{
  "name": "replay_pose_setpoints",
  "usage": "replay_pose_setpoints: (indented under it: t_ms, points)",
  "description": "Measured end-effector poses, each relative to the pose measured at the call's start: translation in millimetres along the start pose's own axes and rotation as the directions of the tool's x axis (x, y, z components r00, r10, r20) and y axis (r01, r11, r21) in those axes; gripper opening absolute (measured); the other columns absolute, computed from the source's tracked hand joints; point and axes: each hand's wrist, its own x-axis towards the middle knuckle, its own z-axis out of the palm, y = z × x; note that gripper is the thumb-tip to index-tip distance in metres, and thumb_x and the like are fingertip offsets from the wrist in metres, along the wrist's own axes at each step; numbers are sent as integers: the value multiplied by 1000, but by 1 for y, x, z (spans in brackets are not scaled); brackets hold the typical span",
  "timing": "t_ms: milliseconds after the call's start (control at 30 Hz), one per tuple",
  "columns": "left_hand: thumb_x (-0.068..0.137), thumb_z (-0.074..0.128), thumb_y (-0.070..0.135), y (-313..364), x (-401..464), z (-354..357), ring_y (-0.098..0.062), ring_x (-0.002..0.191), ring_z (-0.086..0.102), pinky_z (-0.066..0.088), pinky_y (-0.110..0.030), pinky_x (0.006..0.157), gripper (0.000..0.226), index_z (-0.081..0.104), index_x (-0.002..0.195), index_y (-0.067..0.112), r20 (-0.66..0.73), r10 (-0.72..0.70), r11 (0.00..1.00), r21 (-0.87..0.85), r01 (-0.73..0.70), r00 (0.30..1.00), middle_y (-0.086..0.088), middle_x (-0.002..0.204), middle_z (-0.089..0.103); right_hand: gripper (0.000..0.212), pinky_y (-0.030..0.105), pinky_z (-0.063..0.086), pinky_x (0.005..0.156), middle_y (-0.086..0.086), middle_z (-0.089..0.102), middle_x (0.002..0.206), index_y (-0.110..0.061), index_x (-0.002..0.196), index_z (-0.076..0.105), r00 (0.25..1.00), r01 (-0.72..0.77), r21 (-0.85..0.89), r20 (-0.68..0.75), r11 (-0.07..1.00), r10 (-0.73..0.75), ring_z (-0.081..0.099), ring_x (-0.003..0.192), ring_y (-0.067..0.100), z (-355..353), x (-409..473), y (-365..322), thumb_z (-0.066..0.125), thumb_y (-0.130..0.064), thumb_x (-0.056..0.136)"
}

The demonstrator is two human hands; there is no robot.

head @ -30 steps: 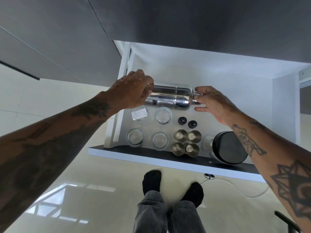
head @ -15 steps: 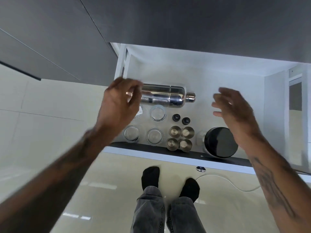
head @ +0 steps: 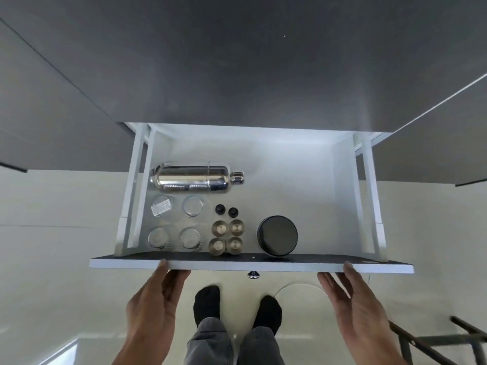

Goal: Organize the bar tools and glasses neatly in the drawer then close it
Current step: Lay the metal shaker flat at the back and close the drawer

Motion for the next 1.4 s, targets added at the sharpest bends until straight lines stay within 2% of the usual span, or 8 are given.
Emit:
replay_pose_setpoints:
  t_ms: [200, 300, 433, 633, 800, 967, 1200, 1400]
  points:
    - [81, 69, 9, 2, 2, 8, -42, 98, 70, 58, -43, 76, 37, 62, 97, -24, -12, 44, 999, -1, -44, 999, -33, 107, 68, 37, 34, 55, 91, 7, 63, 119, -4, 128, 55, 998, 5, 13, 59, 1000, -6, 64, 111, 29, 9, 9, -3, 60, -17, 93]
    - [90, 62, 5, 4, 2, 15, -44, 97, 69, 59, -42, 72, 35, 55, 109, -23, -17, 57, 998, 13, -56, 998, -33, 110, 66, 41, 27, 60, 76, 4, 64, 113, -4, 129, 55, 997, 18, 34, 76, 999, -21, 63, 111, 30, 16, 9, -6, 61, -17, 91]
    - [90, 62, 5, 9, 8, 25, -39, 89, 71, 59, -42, 73, 36, 54, 110, -23, -2, 71, 997, 27, -71, 997, -34, 110, 65, 38, 36, 48, 100, -1, 66, 118, -5, 134, 53, 994, 48, 37, 98, 998, -52, 62, 114, 28, 27, 12, -10, 54, -16, 98]
    - [91, 64, 8, 21, 19, 44, -41, 102, 68, 58, -39, 78, 36, 56, 111, -20, 13, 74, 997, 25, -75, 997, -33, 113, 65, 42, 30, 42, 100, -16, 64, 108, -14, 139, 51, 992, 63, 0, 111, 998, -63, 63, 115, 30, 51, 16, -22, 55, -22, 98]
    - [91, 65, 9, 30, 28, 64, -39, 102, 68, 59, -38, 75, 29, 60, 104, -17, 2, 84, 995, 45, -84, 996, -33, 113, 66, 47, 28, 39, 94, -5, 57, 130, -15, 142, 47, 989, 78, -13, 125, 997, -76, 62, 116, 29, 67, 25, -31, 56, -25, 97]
    - [90, 67, 11, 41, 40, 83, -37, 99, 70, 59, -38, 78, 28, 63, 105, -12, 17, 79, 996, 50, -80, 997, -29, 110, 69, 51, 30, 41, 102, -1, 55, 129, -11, 145, 42, 983, 95, 19, 153, 995, -97, 62, 113, 29, 86, 37, -38, 56, -25, 97]
    - [89, 68, 7, 60, 52, 119, -38, 99, 70, 61, -36, 69, 17, 60, 91, -8, 39, 92, 993, 73, -94, 995, -30, 110, 68, 45, 38, 44, 108, -6, 66, 96, -9, 137, 52, 976, 151, 14, 154, 988, -152, 69, 92, 22, 118, 56, -53, 60, -24, 95]
    - [90, 67, 9, 77, 67, 149, -36, 97, 71, 61, -36, 66, 22, 59, 104, -7, 105, 131, 984, 109, -142, 986, -26, 108, 69, 40, 43, 44, 108, -2, 69, 88, -9, 131, 57, 975, 153, 13, 164, 988, -153, 69, 104, 30, 148, 73, -67, 62, -23, 94]
